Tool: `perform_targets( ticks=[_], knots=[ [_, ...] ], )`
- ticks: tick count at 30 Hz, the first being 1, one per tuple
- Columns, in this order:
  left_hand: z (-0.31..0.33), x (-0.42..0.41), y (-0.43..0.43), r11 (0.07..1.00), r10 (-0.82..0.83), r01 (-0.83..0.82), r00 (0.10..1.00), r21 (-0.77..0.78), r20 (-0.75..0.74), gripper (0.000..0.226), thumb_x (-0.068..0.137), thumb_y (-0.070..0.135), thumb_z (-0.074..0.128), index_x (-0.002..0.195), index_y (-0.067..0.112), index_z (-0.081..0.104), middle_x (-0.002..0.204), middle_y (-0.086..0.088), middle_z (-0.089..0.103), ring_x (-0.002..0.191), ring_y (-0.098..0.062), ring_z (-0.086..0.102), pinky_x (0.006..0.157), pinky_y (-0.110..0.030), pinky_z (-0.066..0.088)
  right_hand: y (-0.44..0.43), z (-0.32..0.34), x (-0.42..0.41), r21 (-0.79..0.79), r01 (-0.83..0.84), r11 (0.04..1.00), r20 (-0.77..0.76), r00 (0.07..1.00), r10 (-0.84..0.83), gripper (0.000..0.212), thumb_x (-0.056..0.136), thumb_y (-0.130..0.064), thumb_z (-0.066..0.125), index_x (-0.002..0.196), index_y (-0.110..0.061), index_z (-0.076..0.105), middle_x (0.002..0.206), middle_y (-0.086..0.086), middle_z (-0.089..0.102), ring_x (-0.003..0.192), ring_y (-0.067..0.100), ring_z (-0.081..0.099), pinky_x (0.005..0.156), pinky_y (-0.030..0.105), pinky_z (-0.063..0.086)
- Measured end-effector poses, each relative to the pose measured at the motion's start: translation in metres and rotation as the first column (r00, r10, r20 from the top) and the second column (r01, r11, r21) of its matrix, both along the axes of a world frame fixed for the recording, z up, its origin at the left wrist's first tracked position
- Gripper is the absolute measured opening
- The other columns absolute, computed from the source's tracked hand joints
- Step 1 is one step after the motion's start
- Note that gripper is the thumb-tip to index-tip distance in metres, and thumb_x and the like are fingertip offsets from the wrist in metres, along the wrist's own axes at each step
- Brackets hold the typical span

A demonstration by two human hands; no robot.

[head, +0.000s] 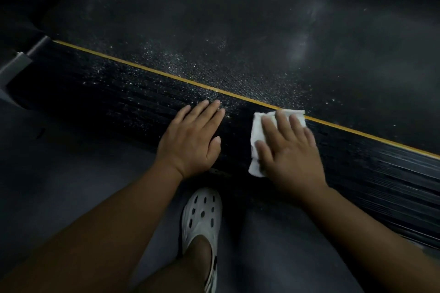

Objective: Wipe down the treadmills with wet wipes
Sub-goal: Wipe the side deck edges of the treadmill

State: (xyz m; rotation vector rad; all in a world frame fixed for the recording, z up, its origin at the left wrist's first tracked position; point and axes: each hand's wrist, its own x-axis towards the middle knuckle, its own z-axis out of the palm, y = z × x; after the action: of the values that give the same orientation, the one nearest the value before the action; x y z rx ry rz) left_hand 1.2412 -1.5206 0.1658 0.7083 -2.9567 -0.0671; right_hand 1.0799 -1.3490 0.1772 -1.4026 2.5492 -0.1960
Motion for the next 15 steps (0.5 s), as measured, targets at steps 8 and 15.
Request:
perform_targets(
  ticks=[8, 15],
  knots=[
    [0.002, -0.001, 0.000, 1.000, -0.002, 0.002, 1.000, 0.008, 0.005, 0.068, 0.092, 0.041, 0.034, 0.152, 0.011, 0.044, 0.160, -0.009, 0.038, 0.148, -0.027, 0.035, 0.119, -0.052, 0.029, -0.037, 0.005, 0.008, 0.030, 0.000, 1.000, 0.042, 0.999, -0.001, 0.065, 0.102, -0.056, 0.031, 0.160, -0.030, 0.017, 0.170, 0.002, 0.002, 0.155, 0.026, 0.000, 0.123, 0.046, 0.005],
    [0.002, -0.002, 0.001, 1.000, -0.004, 0.004, 1.000, 0.005, 0.015, 0.068, 0.092, 0.041, 0.033, 0.152, 0.012, 0.043, 0.161, -0.008, 0.037, 0.148, -0.027, 0.035, 0.119, -0.051, 0.029, -0.043, 0.001, 0.021, 0.018, -0.016, 1.000, -0.047, 0.999, 0.016, 0.070, 0.100, -0.056, 0.010, 0.160, -0.023, 0.016, 0.169, 0.010, 0.007, 0.155, 0.032, 0.005, 0.123, 0.050, 0.010]
  ],
)
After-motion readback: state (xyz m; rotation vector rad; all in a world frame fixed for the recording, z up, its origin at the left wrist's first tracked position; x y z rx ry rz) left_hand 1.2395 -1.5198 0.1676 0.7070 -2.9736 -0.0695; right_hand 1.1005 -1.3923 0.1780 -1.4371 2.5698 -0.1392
